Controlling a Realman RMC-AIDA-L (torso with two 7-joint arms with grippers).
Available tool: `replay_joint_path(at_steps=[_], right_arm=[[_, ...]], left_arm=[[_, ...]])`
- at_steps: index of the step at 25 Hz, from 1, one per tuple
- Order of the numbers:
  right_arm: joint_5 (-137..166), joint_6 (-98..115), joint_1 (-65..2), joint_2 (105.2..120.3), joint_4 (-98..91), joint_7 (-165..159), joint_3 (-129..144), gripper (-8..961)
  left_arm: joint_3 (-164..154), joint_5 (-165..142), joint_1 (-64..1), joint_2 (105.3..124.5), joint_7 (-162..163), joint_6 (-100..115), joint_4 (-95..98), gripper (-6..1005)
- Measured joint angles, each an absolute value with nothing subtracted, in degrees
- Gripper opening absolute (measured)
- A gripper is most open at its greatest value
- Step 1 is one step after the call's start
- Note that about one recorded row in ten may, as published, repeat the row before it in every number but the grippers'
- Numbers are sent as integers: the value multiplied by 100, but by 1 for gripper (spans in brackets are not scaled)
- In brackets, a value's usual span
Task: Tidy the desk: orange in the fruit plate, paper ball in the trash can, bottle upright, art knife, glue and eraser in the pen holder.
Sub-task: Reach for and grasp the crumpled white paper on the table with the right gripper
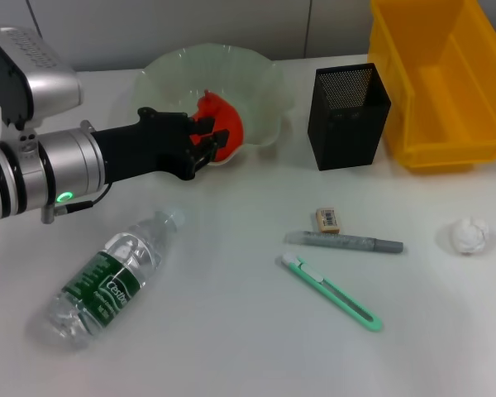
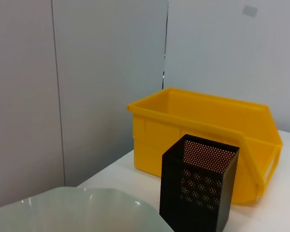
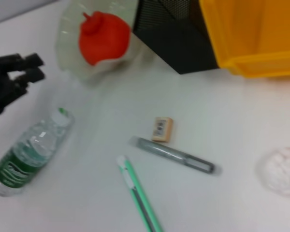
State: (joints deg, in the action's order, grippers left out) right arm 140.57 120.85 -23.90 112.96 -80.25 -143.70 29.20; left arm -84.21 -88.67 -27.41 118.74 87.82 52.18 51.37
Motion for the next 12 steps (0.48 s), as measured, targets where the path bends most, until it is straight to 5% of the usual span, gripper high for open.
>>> replay_joint_path(at_steps=[12], right_arm=[[14792, 11843, -2837, 10983, -7443, -14196, 2856, 824]], left_arm=[[-8420, -8828, -2816, 11883, 8780, 5210, 4997, 254]])
